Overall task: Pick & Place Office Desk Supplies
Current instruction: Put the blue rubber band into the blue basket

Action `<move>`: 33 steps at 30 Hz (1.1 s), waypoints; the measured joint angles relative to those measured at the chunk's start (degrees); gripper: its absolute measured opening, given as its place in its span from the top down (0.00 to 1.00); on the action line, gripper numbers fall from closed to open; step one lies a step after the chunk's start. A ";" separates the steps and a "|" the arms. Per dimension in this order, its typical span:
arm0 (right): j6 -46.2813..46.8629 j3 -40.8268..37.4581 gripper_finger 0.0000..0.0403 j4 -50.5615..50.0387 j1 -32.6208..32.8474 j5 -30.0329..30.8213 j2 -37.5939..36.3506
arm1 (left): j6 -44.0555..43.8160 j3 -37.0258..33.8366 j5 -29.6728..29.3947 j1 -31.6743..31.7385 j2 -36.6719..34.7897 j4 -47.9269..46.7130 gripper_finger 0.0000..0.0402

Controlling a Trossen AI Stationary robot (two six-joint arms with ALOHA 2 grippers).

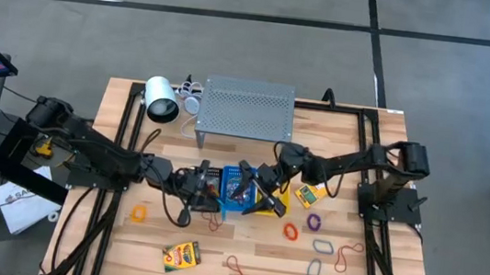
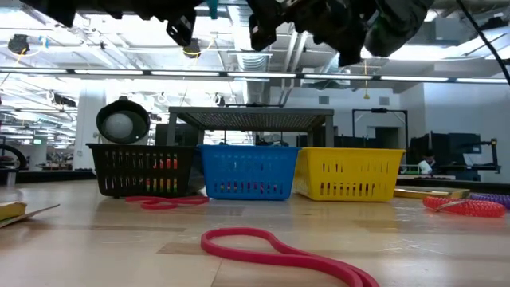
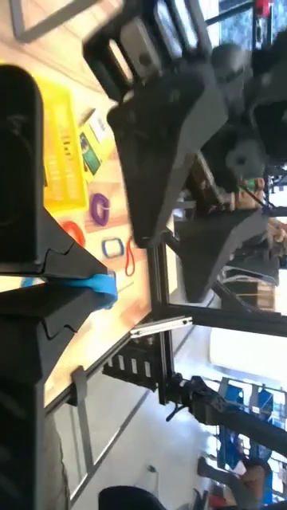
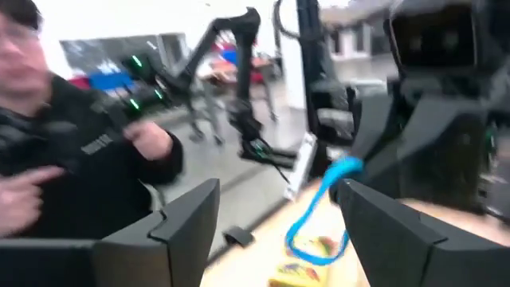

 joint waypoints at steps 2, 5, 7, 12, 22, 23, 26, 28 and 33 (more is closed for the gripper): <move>-4.27 0.00 0.37 -7.07 0.44 3.32 -2.19 | 0.04 0.00 -1.30 0.11 -2.55 -3.88 1.00; -9.28 0.00 0.37 -15.94 0.85 5.52 -5.68 | 0.11 0.02 -3.89 0.41 -5.38 -7.99 0.99; -11.32 0.00 0.37 -19.56 0.88 5.73 -8.06 | 0.07 0.02 -4.54 0.97 -6.35 -10.34 0.99; -14.82 0.00 0.37 -27.25 1.14 5.87 -14.21 | -0.15 0.02 -4.52 2.47 -6.22 -11.13 0.99; -19.85 -2.03 0.37 -35.81 2.93 12.06 -23.15 | -2.05 0.00 -3.45 4.17 -2.37 -10.83 0.99; -19.75 -3.88 0.37 -32.48 3.15 12.04 -23.82 | -2.08 0.02 -3.44 4.17 -2.24 -10.86 0.99; -17.21 -11.50 0.37 -21.20 2.92 12.10 -26.20 | -2.11 0.01 -3.41 4.17 -1.56 -10.29 0.99; -13.76 -16.67 0.37 -13.68 2.28 12.12 -27.87 | -2.09 0.02 -2.61 4.17 -1.54 -9.65 0.99; -6.53 -26.24 0.37 -2.92 1.24 12.12 -32.44 | -1.71 0.02 -2.16 4.17 -1.56 -8.61 0.99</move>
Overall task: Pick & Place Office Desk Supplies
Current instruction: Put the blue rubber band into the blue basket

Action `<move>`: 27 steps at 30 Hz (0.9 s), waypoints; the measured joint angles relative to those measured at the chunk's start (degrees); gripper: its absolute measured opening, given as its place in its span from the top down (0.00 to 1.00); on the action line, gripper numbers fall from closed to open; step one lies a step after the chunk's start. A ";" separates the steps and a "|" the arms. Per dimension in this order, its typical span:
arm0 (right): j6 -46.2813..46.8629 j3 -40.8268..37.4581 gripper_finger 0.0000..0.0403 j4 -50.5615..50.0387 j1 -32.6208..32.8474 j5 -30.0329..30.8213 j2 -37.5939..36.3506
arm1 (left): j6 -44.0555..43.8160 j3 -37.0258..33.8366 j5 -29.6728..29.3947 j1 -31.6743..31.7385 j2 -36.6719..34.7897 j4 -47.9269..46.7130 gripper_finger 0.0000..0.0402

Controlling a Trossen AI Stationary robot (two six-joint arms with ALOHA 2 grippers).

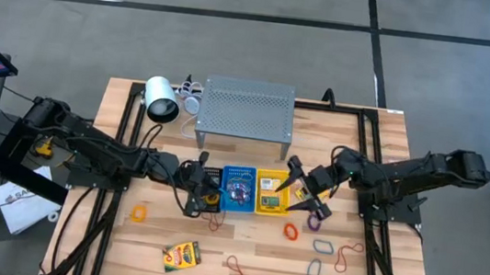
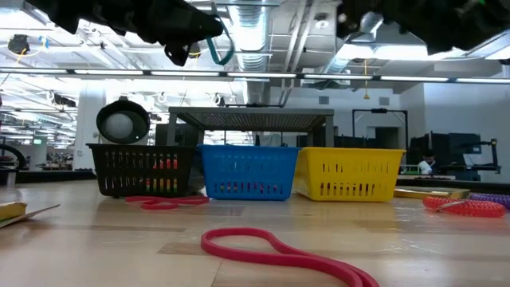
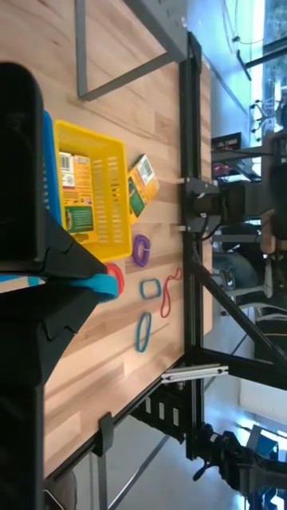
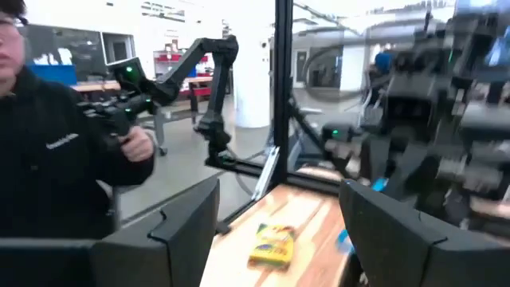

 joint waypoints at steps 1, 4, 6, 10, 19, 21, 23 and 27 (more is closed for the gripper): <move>0.83 -1.10 0.37 0.01 -0.05 -0.01 -0.79 | 0.05 0.00 0.01 0.02 0.02 0.10 0.99; 2.66 -3.69 0.37 0.46 0.28 -0.01 -2.97 | 0.05 0.00 0.21 0.77 1.35 0.56 0.99; 2.64 -5.23 0.37 1.97 0.93 -0.25 -3.81 | -0.05 0.37 0.22 1.51 2.79 1.34 0.99; 1.98 -8.81 0.37 9.27 2.74 -0.46 -5.69 | -0.19 2.76 2.08 3.04 7.41 1.02 0.99; 4.25 -15.27 0.37 15.93 4.58 3.97 -7.63 | -0.20 8.25 4.18 6.11 15.43 -2.61 0.99; 4.25 -15.66 0.37 16.25 5.43 5.29 -7.20 | -0.25 9.31 4.18 6.74 16.72 -5.21 0.99; 4.01 -16.06 0.37 16.22 6.19 5.84 -7.01 | -0.47 10.31 4.17 7.26 18.33 -6.24 0.99; 3.90 -15.99 0.37 16.26 7.03 6.00 -6.60 | -0.60 12.29 4.15 7.80 20.79 -8.39 0.99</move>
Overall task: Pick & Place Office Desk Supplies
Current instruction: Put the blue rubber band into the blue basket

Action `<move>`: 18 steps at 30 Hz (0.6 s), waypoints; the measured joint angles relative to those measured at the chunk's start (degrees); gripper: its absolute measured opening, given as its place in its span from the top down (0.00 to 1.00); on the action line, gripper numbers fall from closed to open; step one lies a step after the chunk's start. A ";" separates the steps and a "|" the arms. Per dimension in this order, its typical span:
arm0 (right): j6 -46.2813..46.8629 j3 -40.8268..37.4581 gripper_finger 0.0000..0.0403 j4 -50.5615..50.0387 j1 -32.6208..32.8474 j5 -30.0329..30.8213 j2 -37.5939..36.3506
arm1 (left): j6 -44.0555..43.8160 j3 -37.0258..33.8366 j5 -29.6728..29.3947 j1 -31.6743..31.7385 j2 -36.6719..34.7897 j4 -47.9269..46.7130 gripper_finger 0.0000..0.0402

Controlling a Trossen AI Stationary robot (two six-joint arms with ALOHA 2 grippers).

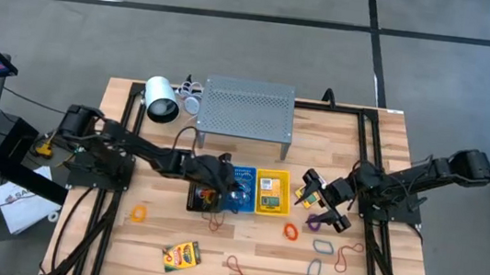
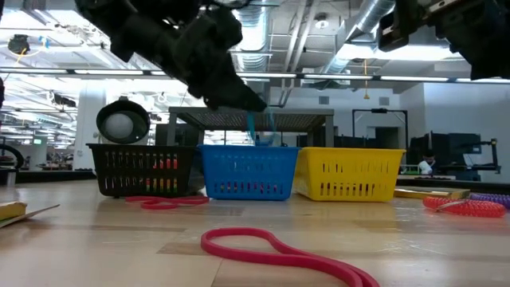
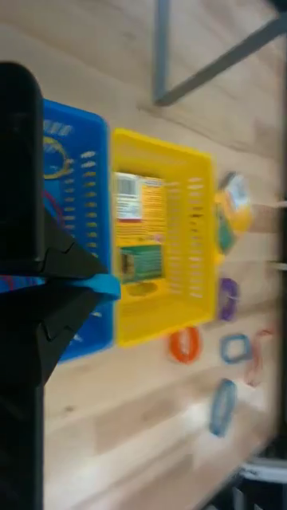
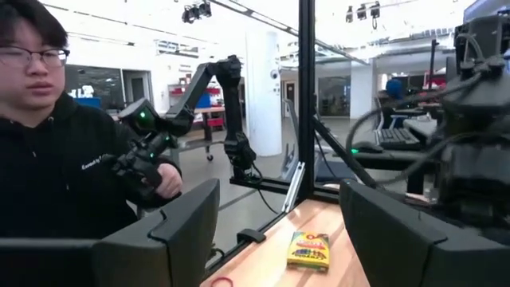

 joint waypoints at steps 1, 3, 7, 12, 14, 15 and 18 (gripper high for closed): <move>-0.15 0.00 0.37 0.04 0.06 0.00 0.22 | -0.03 0.22 -0.02 0.03 0.41 -1.18 0.99; -0.16 0.00 0.37 -0.42 0.06 -0.02 0.35 | -0.02 1.62 -0.01 0.04 2.04 -2.10 0.99; -0.17 0.00 0.37 -0.46 0.06 -0.02 0.81 | -0.06 3.55 0.00 0.02 4.45 -4.94 0.99; -0.15 0.00 0.37 -0.47 0.14 -0.15 0.76 | -0.34 5.69 -0.02 0.02 7.04 -8.53 0.99; -0.18 0.00 0.37 -0.80 0.37 -0.14 0.76 | -0.88 6.63 0.00 0.02 8.26 -9.85 0.99; -0.24 0.00 0.37 -0.87 0.46 -0.19 0.76 | -1.13 6.95 -0.03 0.12 8.74 -10.67 0.99; -0.36 0.02 0.37 -0.98 0.76 -0.14 0.76 | -1.33 7.78 -0.04 0.49 9.80 -11.15 0.99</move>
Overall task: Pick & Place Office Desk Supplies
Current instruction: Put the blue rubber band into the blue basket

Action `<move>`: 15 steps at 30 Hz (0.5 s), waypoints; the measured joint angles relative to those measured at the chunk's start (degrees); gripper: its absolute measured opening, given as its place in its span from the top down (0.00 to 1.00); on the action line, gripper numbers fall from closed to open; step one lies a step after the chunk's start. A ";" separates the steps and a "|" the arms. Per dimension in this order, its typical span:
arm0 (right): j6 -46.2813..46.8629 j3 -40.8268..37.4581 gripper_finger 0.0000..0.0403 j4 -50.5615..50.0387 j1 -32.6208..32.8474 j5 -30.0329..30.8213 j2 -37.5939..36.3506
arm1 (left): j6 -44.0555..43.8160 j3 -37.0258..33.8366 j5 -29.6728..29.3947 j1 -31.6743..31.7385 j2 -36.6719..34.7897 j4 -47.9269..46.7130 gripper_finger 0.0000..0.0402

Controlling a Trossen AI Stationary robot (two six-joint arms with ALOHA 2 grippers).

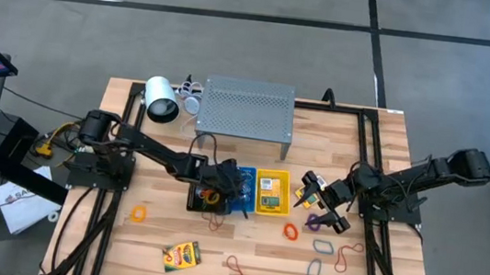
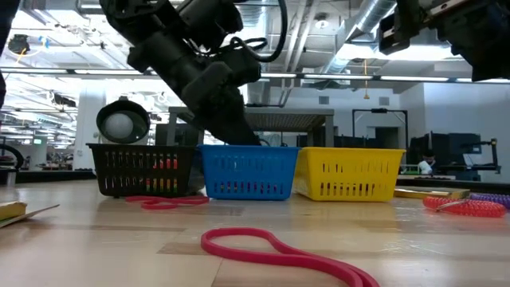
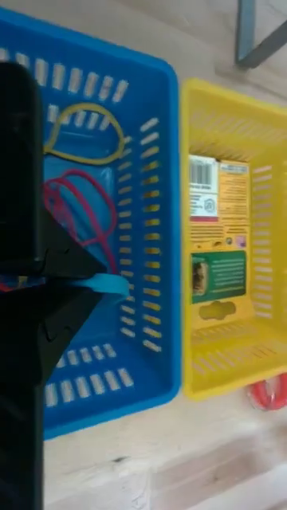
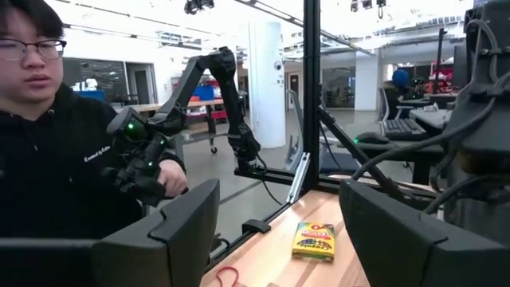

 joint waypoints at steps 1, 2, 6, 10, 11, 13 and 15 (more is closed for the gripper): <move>-0.04 0.00 0.37 -0.06 0.02 0.05 0.00 | -0.06 0.09 0.02 0.15 0.19 0.00 0.99; -0.06 0.00 0.37 -0.14 0.05 0.03 0.00 | -0.26 -0.07 0.02 0.34 0.19 -0.69 0.99; 0.03 0.00 0.37 -0.50 0.01 0.08 0.00 | -0.45 -0.05 0.15 0.75 0.09 -0.77 0.99; 0.03 0.00 0.37 -0.73 0.02 0.13 0.00 | -1.67 -0.02 1.95 1.32 -0.42 -1.36 0.97; 0.03 0.00 0.37 -0.79 0.02 0.13 0.00 | -2.44 0.02 2.60 1.62 -0.42 -1.47 0.96; 0.03 0.00 0.37 -0.77 0.02 0.14 0.00 | -3.37 0.02 3.50 2.18 -0.42 -2.58 0.91; 0.05 0.00 0.37 -0.98 0.02 0.14 0.00 | -3.47 -0.01 4.27 2.61 -0.42 -2.52 0.85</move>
